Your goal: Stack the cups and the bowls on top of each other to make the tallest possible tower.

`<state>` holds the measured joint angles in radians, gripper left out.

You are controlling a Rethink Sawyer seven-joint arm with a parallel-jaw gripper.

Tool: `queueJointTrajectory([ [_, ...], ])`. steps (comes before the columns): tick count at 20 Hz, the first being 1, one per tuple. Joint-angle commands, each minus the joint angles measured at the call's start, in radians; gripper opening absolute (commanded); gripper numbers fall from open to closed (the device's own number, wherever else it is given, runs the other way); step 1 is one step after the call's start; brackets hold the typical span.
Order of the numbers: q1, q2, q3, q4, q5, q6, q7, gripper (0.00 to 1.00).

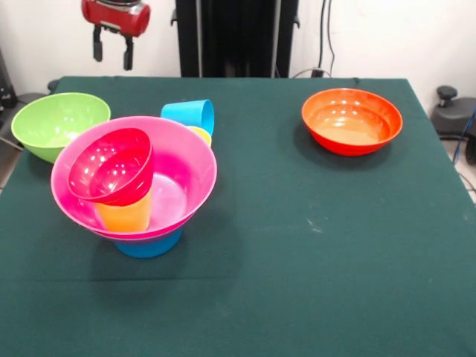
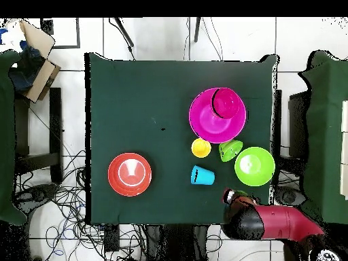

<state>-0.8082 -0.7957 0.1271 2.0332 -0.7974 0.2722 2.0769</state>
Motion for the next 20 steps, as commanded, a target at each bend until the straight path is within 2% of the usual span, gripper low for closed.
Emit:
queueJointTrajectory([
  [1, 0.055, 0.131, 0.034, 0.061, -0.191, -0.1, -0.082, 1.0],
  [2, 0.078, 0.15, 0.012, 0.041, -0.221, -0.116, -0.058, 1.0],
  [5, 0.211, 0.235, -0.093, -0.073, -0.357, -0.218, 0.017, 1.0],
  [7, 0.201, 0.24, -0.057, -0.086, -0.384, -0.192, -0.023, 1.0],
  [12, 0.143, 0.22, 0.031, -0.102, -0.389, -0.101, -0.119, 1.0],
  [15, 0.167, 0.189, 0.045, -0.112, -0.377, -0.056, -0.13, 1.0],
  [17, 0.159, 0.176, 0.06, -0.11, -0.356, -0.03, -0.147, 1.0],
  [20, 0.177, 0.165, 0.04, -0.119, -0.347, -0.018, -0.127, 1.0],
])
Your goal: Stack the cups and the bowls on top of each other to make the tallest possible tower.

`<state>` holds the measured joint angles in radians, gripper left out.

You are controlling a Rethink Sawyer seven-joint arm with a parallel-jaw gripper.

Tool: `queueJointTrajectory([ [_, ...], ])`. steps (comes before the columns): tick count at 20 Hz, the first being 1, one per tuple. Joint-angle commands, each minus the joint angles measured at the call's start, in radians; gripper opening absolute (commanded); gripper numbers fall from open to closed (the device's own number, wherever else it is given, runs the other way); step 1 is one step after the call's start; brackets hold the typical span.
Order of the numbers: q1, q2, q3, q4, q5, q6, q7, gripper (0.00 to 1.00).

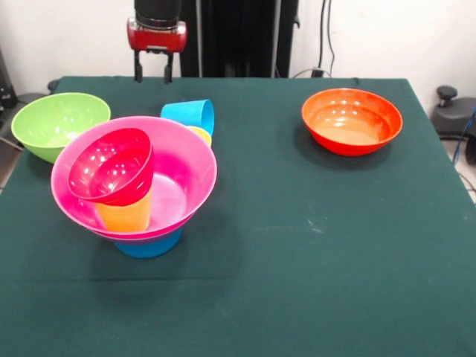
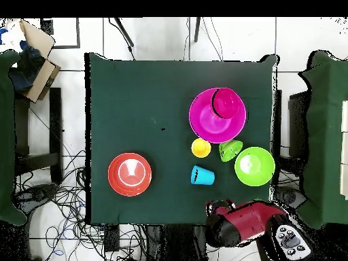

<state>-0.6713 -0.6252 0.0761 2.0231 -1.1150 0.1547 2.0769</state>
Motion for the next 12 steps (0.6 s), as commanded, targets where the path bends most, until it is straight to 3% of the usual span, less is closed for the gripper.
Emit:
queueJointTrajectory([
  [1, 0.049, -0.01, 0.08, -0.117, -0.029, 0.108, -0.122, 1.0],
  [6, 0.022, -0.024, 0.102, -0.141, -0.001, 0.155, -0.173, 1.0],
  [12, 0.006, -0.021, 0.097, -0.155, 0.038, 0.178, -0.114, 1.0],
])
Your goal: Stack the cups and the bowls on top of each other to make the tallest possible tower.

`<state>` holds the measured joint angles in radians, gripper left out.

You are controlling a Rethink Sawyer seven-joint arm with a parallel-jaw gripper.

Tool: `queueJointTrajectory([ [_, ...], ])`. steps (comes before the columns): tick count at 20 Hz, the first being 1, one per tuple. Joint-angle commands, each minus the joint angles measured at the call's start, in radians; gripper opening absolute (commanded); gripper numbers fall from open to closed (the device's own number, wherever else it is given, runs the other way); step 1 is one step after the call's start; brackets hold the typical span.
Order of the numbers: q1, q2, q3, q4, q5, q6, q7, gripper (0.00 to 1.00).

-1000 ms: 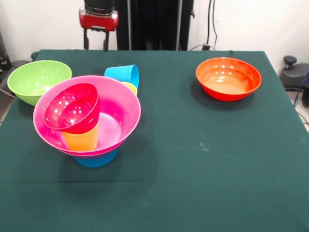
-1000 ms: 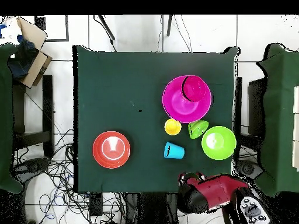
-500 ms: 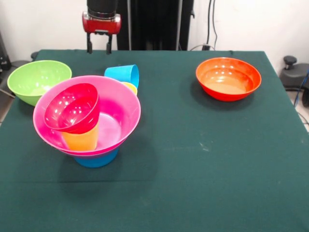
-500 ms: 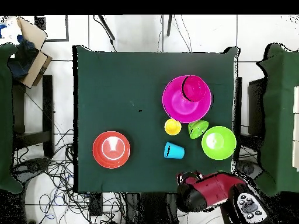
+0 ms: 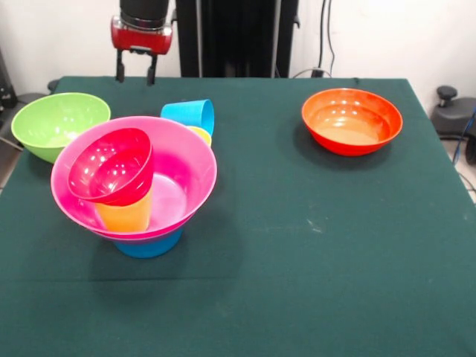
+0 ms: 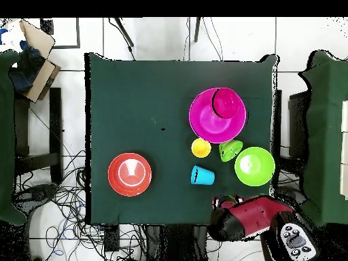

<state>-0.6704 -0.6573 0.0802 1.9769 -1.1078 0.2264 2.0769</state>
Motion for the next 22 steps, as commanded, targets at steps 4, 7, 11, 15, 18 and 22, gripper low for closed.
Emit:
queueJointTrajectory([
  [4, 0.02, 0.005, 0.07, -0.109, 0.034, 0.074, -0.039, 1.0],
  [7, 0.001, 0.001, 0.095, -0.108, 0.06, 0.102, -0.072, 1.0],
  [11, -0.049, -0.007, 0.137, -0.106, 0.088, 0.14, -0.154, 1.0],
  [15, -0.06, -0.017, 0.155, -0.112, 0.083, 0.145, -0.195, 1.0],
  [18, -0.08, 0.008, 0.187, -0.139, 0.068, 0.152, -0.234, 1.0],
  [22, -0.074, 0.068, 0.178, -0.177, 0.03, 0.118, -0.173, 1.0],
])
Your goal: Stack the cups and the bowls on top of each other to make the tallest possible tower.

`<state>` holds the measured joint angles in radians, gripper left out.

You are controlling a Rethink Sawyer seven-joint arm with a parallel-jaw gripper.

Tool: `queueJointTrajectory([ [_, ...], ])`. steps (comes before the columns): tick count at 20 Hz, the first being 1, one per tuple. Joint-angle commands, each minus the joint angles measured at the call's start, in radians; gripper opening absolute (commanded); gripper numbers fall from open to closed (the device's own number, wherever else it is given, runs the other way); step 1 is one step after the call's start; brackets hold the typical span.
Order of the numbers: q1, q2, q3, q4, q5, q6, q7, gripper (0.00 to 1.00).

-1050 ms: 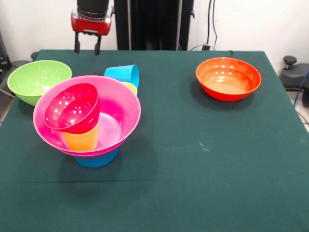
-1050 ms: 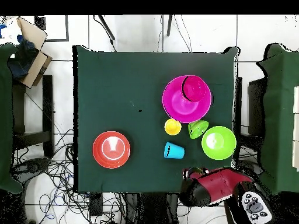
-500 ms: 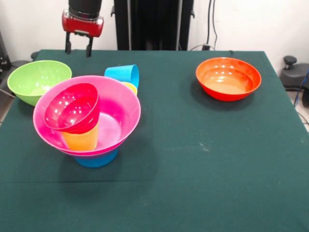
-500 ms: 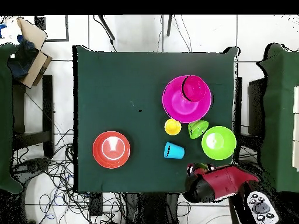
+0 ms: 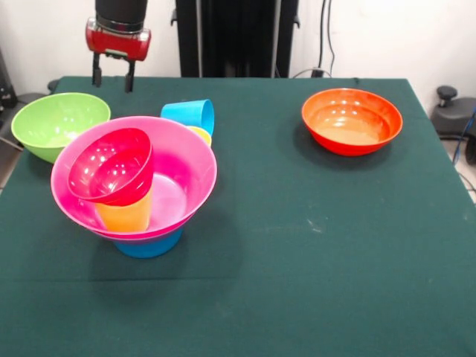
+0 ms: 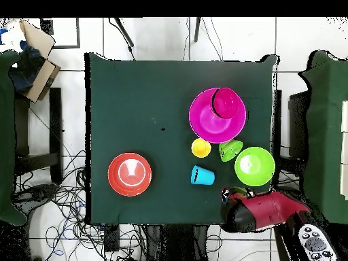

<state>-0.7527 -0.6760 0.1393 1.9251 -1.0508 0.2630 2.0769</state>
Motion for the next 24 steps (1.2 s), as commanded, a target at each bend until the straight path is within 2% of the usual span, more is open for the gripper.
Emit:
queueJointTrajectory([
  [1, 0.021, 0.093, 0.104, -0.132, -0.039, 0.067, -0.145, 1.0],
  [4, 0.033, 0.112, 0.082, -0.143, -0.062, 0.03, -0.106, 1.0],
  [7, 0.067, 0.181, 0.04, -0.191, -0.105, -0.04, -0.032, 1.0],
  [10, 0.089, 0.226, 0.016, -0.223, -0.121, -0.075, 0.011, 1.0],
  [16, 0.087, 0.282, -0.009, -0.257, -0.13, -0.095, 0.022, 1.0],
  [19, 0.02, 0.287, 0.036, -0.237, -0.091, -0.049, -0.051, 1.0],
  [24, -0.005, 0.278, 0.053, -0.228, -0.087, -0.03, -0.091, 1.0],
])
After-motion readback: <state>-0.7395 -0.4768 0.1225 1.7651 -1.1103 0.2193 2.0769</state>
